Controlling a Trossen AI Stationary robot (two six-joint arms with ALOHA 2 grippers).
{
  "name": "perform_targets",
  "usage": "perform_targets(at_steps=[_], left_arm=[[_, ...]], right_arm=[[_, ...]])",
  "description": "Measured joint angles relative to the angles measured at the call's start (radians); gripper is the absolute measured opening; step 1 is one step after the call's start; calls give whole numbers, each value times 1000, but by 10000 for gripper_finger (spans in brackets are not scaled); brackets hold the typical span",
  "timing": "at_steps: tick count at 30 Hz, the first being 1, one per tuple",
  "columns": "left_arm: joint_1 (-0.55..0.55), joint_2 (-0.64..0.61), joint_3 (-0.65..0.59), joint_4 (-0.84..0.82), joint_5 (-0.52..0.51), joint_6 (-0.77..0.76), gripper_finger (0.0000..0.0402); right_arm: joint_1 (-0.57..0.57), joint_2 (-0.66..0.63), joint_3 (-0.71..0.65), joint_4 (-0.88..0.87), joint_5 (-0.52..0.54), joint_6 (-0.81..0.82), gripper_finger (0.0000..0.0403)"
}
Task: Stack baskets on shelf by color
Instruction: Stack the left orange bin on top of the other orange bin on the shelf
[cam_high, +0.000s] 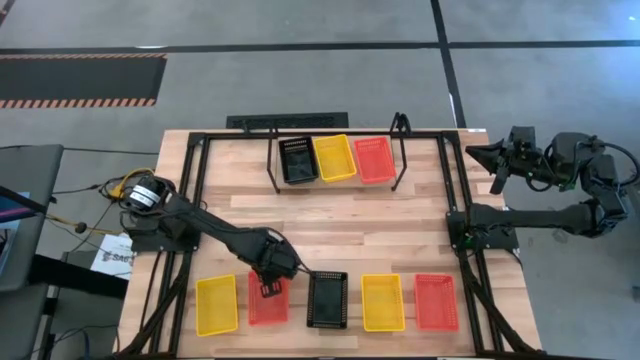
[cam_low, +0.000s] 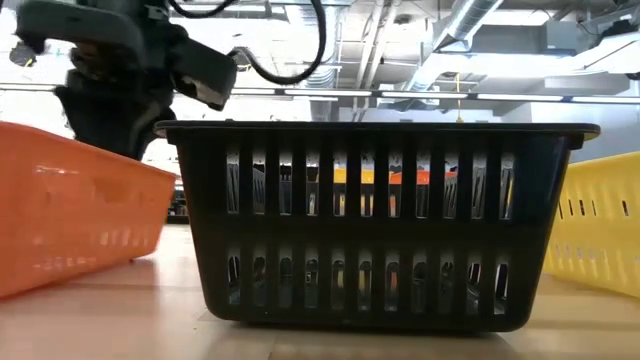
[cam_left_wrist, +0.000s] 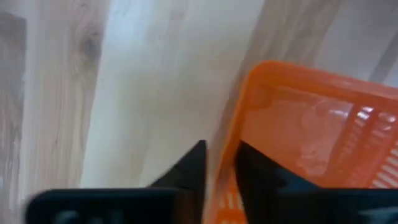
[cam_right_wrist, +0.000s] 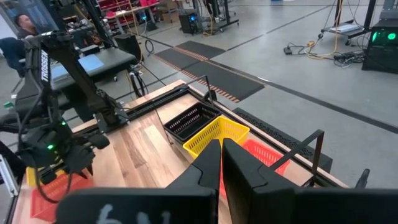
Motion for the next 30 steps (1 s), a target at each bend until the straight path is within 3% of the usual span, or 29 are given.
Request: perform_targets(at_steps=[3, 11, 17, 24, 30], left_arm=[[24, 0, -1, 5, 13, -10, 11], [95, 0, 15, 43, -45, -7, 2], [137, -21, 118, 7, -137, 41, 0], [165, -104, 332, -166, -364, 30, 0], [198, -124, 520, -163, -642, 112, 0]], right_arm=[[0, 0, 0, 0, 0, 0, 38], [0, 0, 0, 0, 1, 0, 38], [0, 0, 0, 2, 1, 0, 38], [0, 0, 0, 29, 1, 2, 38], [0, 51, 0, 144, -52, -60, 38]])
